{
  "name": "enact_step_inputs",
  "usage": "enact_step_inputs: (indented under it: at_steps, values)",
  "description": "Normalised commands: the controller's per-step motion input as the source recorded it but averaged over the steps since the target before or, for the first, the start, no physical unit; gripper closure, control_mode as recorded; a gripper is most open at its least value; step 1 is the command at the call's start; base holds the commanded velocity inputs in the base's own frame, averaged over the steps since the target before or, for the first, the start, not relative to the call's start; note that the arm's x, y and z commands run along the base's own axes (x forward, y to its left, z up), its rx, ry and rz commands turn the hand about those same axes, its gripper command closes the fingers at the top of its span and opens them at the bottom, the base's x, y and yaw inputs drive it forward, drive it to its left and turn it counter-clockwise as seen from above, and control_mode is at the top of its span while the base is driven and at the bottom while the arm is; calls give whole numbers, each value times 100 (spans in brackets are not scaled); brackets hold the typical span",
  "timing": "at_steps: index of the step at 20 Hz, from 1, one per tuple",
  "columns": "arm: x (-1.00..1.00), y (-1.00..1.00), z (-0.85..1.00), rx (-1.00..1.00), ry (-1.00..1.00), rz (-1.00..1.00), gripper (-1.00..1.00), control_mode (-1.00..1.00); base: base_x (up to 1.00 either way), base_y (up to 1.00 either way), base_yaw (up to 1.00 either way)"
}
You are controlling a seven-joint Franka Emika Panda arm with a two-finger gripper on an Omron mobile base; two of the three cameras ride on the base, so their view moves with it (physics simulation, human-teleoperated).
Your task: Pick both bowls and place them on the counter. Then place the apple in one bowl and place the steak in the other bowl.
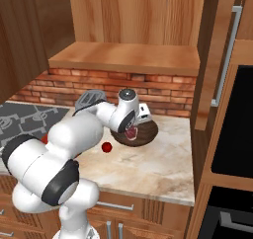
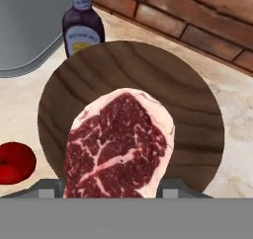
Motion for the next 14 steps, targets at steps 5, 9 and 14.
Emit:
enact_step_inputs:
  at_steps: [5, 9, 14]
  values:
    - [29, 10, -17, 0, 0, 0, 100, -100, 0, 0, 0]
    - [33, 15, -17, 0, 0, 0, 100, -100, 0, 0, 0]
    - [15, 3, -23, 0, 1, 0, 100, -100, 0, 0, 0]
